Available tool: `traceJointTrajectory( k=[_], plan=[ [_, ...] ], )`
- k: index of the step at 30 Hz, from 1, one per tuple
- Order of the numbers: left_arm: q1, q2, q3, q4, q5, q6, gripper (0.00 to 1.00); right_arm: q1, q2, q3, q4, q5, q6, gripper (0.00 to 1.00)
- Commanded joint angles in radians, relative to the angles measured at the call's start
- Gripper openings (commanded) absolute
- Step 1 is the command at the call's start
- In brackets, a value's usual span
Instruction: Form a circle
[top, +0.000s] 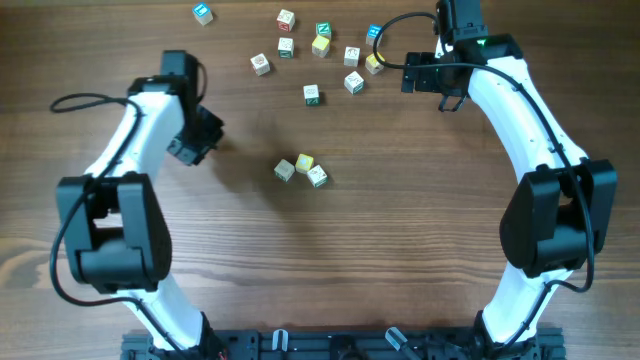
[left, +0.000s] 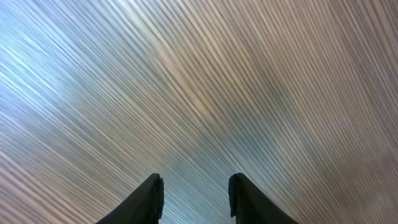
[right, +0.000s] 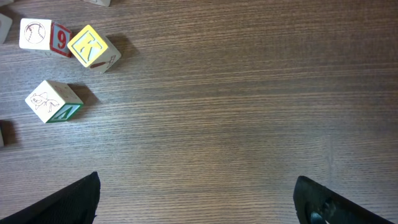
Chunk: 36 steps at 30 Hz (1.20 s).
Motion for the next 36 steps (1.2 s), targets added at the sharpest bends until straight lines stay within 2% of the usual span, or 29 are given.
traceJointTrajectory(
  k=[1,2,3,4,5,6,7,8,9,10,11,15,18,20,22,24,28,32,36],
  plan=[
    [0.099,-0.023,0.016,-0.008,-0.041,0.113,0.37,0.003,0.002,0.010,0.003,0.006,-0.002,1.00],
    [0.124,-0.023,0.016,-0.015,-0.041,0.113,0.38,0.003,0.002,0.010,0.015,-0.022,0.023,1.00],
    [0.141,-0.023,0.014,-0.021,-0.041,0.113,0.49,0.003,0.002,0.010,0.027,-0.066,0.054,1.00],
    [0.150,-0.023,0.014,-0.028,-0.041,0.113,0.68,0.003,0.002,0.010,0.045,-0.122,0.065,1.00],
    [0.157,-0.023,0.014,-0.040,-0.041,0.113,0.95,0.003,0.002,0.010,0.062,-0.220,0.033,0.98],
    [0.157,-0.023,0.014,-0.046,-0.041,0.112,1.00,0.003,0.002,0.010,0.063,-0.317,0.027,0.84],
    [0.157,-0.023,0.014,-0.050,-0.041,0.112,1.00,0.009,0.002,0.010,0.055,-0.417,0.028,0.62],
    [0.156,-0.023,0.014,-0.049,-0.041,0.112,1.00,0.027,0.002,0.010,0.034,-0.463,0.032,0.35],
    [0.156,-0.023,0.014,-0.049,-0.040,0.112,1.00,0.048,0.002,0.010,0.013,-0.458,0.043,0.18],
    [0.156,-0.023,0.014,-0.049,-0.040,0.112,1.00,0.070,0.002,0.010,-0.016,-0.440,0.057,0.07],
    [0.156,-0.023,0.014,-0.049,-0.040,0.112,1.00,0.098,0.002,0.008,-0.049,-0.419,0.059,0.04],
    [0.156,-0.023,0.014,-0.050,-0.041,0.112,1.00,0.202,0.002,-0.030,-0.104,-0.412,0.087,0.06],
    [0.156,-0.023,0.014,-0.048,-0.040,0.112,1.00,0.303,0.003,-0.074,-0.101,-0.331,0.024,0.17],
    [0.156,-0.023,0.014,-0.049,-0.040,0.112,1.00,0.365,0.003,-0.099,-0.103,-0.287,-0.044,0.21],
    [0.156,-0.023,0.014,-0.048,-0.040,0.112,1.00,0.424,0.003,-0.122,-0.105,-0.285,-0.116,0.54],
    [0.156,-0.023,0.014,-0.047,-0.040,0.112,1.00,0.462,0.003,-0.141,-0.098,-0.275,-0.137,0.63],
    [0.156,-0.023,0.014,-0.045,-0.040,0.112,1.00,0.516,0.003,-0.193,-0.039,-0.212,-0.137,0.65],
    [0.156,-0.023,0.014,-0.045,-0.040,0.112,1.00,0.547,0.003,-0.300,0.113,-0.085,-0.137,0.65],
    [0.156,-0.023,0.014,-0.045,-0.040,0.111,1.00,0.547,0.003,-0.355,0.233,-0.086,-0.133,0.65]
  ],
)
